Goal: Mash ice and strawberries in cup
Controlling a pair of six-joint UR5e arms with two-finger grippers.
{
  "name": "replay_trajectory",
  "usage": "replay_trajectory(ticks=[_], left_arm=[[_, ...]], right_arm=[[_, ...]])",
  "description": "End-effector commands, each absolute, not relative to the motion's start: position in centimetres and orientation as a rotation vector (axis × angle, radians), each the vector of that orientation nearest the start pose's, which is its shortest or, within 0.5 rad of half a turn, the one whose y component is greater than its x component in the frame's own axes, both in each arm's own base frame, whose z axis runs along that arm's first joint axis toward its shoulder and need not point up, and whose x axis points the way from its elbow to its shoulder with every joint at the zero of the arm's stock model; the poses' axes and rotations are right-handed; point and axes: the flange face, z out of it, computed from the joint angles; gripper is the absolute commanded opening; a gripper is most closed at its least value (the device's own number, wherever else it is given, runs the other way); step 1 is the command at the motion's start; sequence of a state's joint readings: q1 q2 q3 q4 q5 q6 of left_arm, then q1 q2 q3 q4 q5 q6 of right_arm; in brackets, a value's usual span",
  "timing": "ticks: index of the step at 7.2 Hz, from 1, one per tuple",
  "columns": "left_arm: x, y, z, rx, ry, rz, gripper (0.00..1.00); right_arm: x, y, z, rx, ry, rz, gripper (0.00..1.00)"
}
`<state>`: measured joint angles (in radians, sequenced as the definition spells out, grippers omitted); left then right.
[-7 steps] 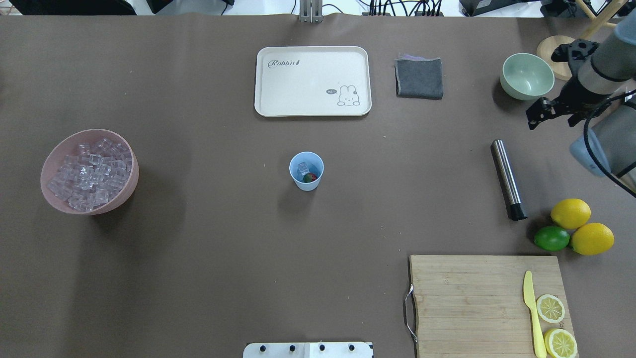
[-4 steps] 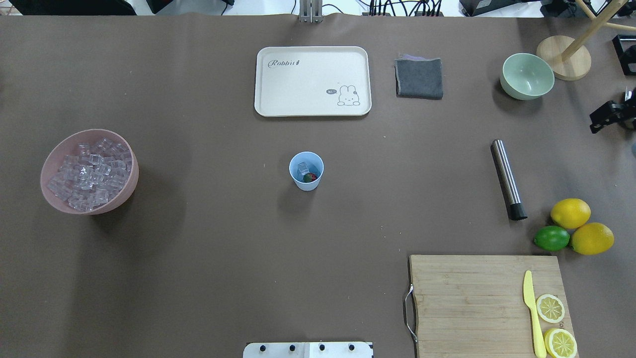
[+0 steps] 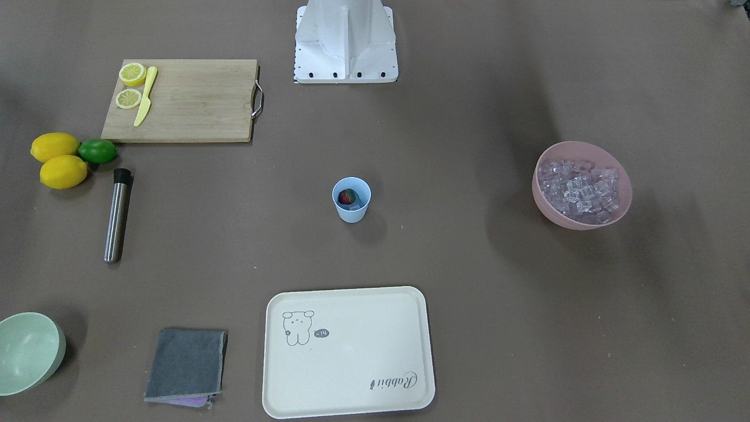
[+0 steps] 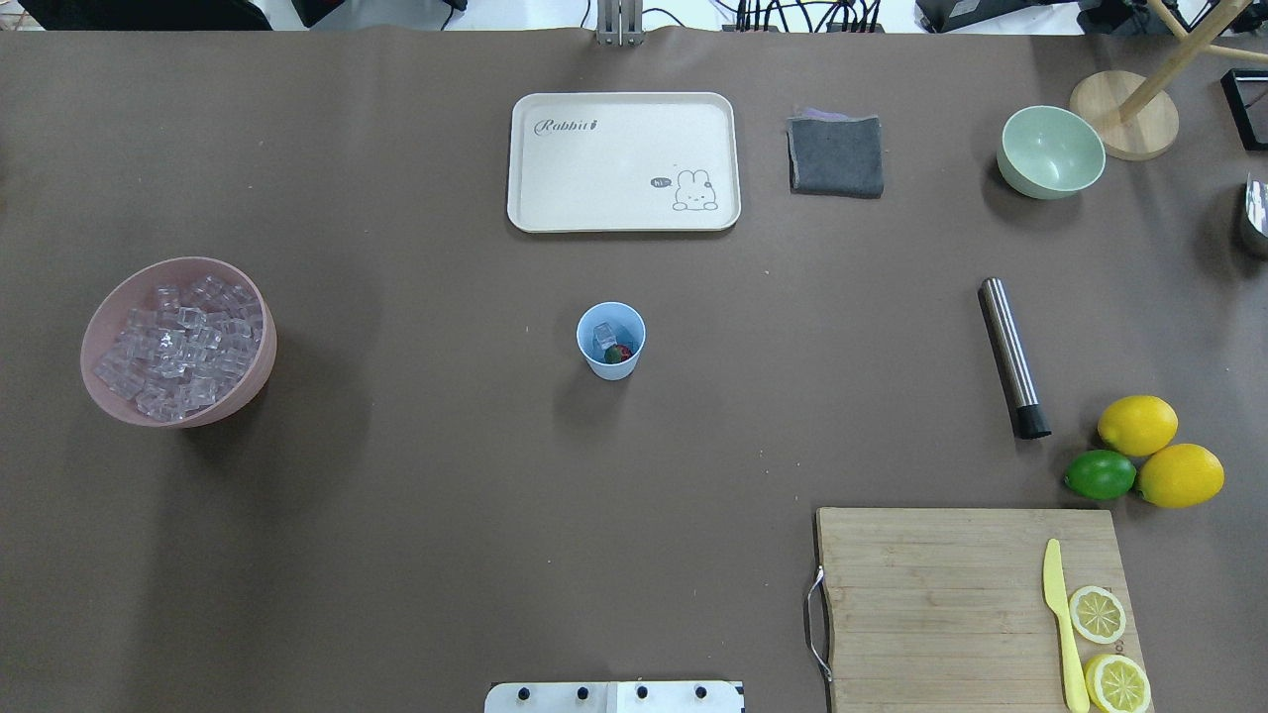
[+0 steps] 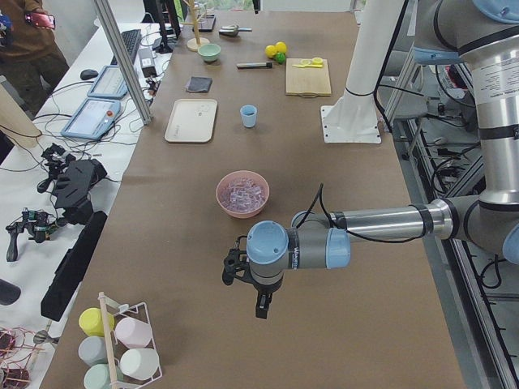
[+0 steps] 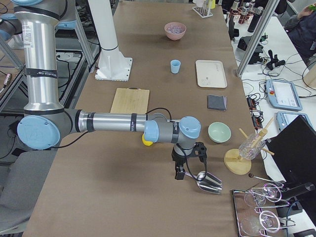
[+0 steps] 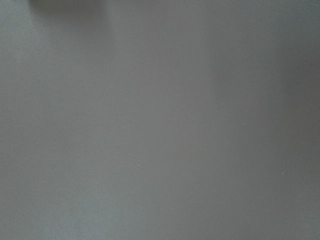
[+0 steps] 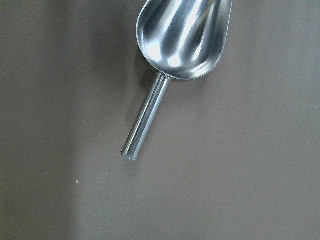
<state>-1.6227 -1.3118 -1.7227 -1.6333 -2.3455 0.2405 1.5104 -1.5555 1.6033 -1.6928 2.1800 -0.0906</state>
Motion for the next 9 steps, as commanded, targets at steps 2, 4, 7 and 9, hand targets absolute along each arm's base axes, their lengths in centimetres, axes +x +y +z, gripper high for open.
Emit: replay_trajectory(ticks=[2, 4, 7, 9], left_arm=[[-8.3, -37.6, 69.3, 0.061, 0.771, 0.15, 0.99], [-8.3, -38.3, 68.4, 0.082, 0.77, 0.157, 0.99], [-8.3, -38.8, 68.2, 0.089, 0.769, 0.161, 0.99], [-8.3, -38.8, 68.2, 0.091, 0.769, 0.163, 0.99]], right_arm=[[9.3, -47.5, 61.5, -0.11, -0.62, -0.032, 1.0], [9.3, -47.3, 61.3, -0.102, -0.633, -0.031, 1.0], [9.3, -46.2, 62.4, -0.119, -0.629, -0.022, 1.0], [9.3, -45.9, 61.9, -0.105, -0.626, -0.034, 1.0]])
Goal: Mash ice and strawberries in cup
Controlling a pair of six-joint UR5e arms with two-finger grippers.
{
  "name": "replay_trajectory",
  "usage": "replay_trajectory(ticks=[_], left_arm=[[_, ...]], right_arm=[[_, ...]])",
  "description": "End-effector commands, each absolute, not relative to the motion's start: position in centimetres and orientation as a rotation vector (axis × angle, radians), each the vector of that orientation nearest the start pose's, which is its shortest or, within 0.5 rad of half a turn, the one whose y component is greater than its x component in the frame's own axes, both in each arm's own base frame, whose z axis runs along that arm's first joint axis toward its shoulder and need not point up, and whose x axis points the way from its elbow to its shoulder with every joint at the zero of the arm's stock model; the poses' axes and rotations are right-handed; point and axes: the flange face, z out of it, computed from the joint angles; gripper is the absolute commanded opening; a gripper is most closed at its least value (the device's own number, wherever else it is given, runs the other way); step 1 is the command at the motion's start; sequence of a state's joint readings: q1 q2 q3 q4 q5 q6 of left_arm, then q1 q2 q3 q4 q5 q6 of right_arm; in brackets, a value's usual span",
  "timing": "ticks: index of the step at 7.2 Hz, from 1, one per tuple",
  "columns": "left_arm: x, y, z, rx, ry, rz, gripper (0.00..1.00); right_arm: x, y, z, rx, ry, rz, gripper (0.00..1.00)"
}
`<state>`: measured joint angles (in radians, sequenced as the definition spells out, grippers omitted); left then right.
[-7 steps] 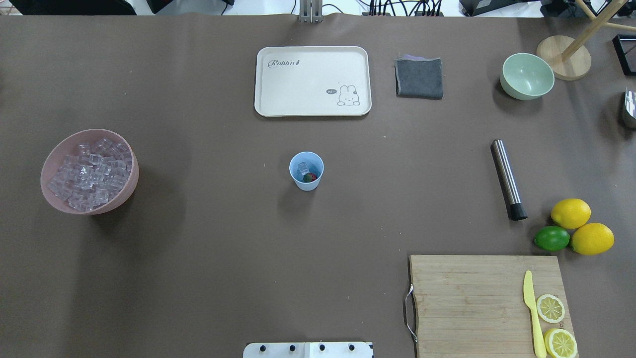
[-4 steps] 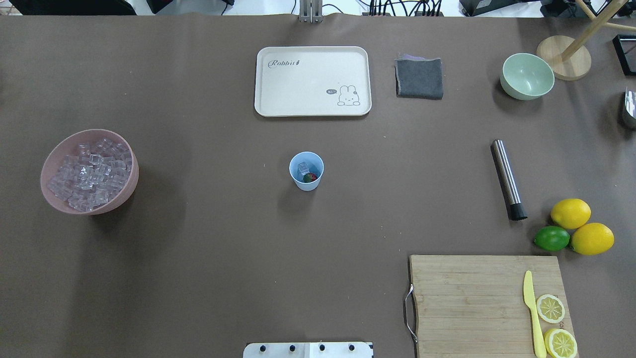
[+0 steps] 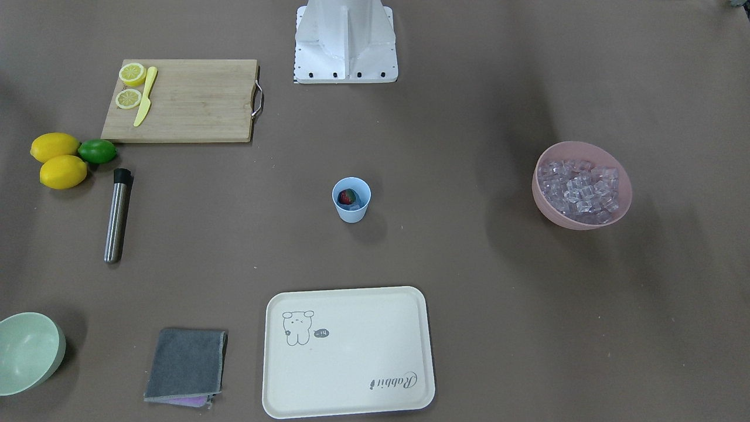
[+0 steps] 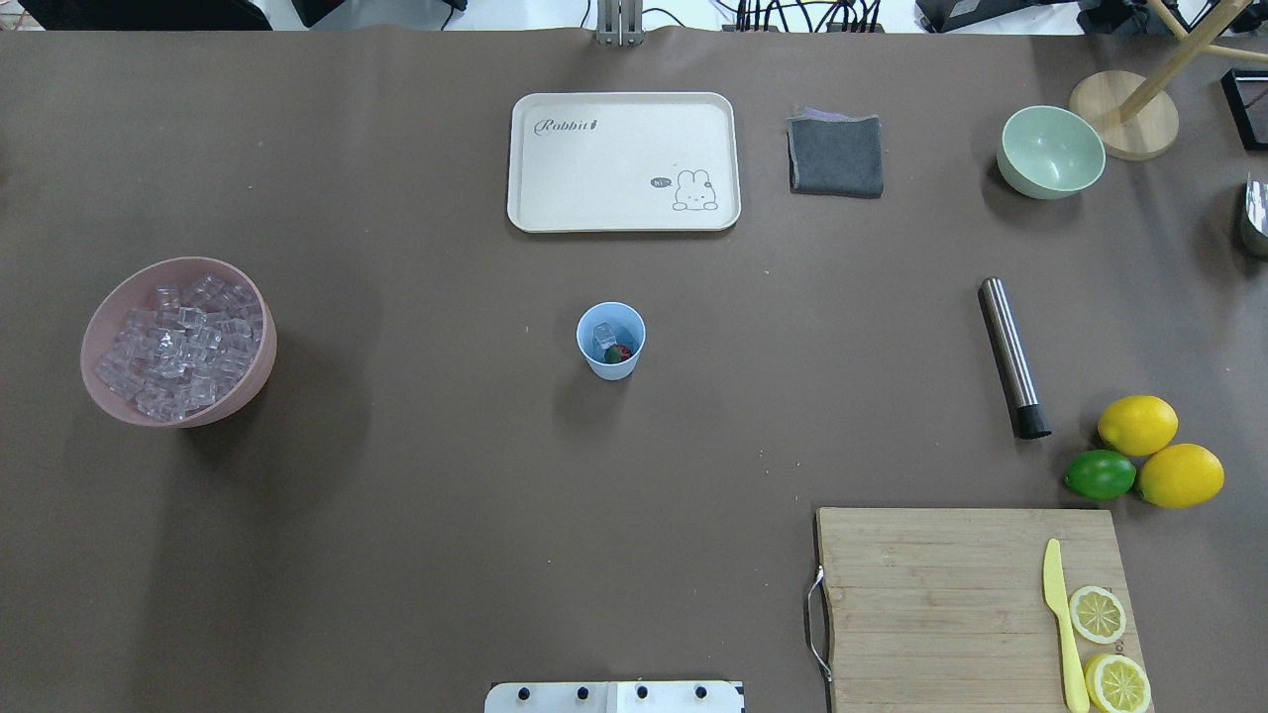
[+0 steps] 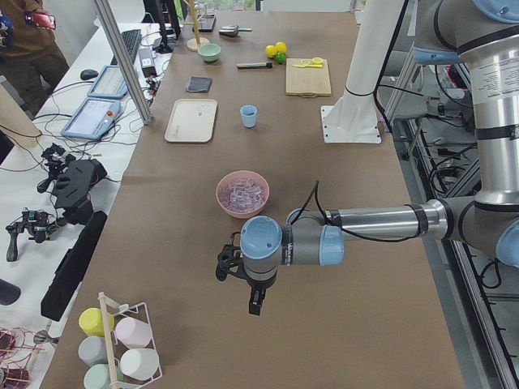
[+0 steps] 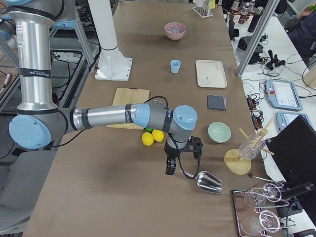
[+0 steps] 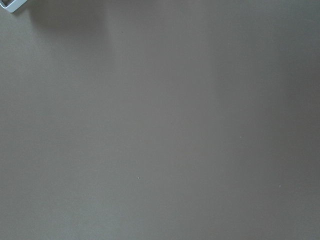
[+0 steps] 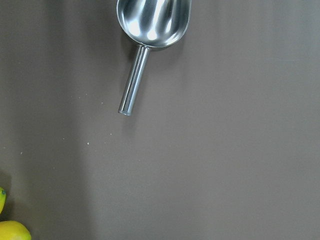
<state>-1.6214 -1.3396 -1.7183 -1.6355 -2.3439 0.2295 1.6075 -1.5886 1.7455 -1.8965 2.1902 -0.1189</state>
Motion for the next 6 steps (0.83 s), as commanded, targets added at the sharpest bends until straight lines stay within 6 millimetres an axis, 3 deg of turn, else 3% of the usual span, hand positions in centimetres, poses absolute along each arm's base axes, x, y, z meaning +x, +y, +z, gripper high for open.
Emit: replay_trajectory(ticks=[1, 6], left_arm=[[-8.3, -38.8, 68.2, 0.09, 0.769, 0.163, 0.99], [-8.3, -38.7, 68.2, 0.093, 0.769, 0.169, 0.99]], right_arm=[[9.3, -45.7, 61.9, -0.106, -0.615, -0.033, 1.0], [9.4, -45.6, 60.5, -0.076, -0.612, -0.041, 1.0]])
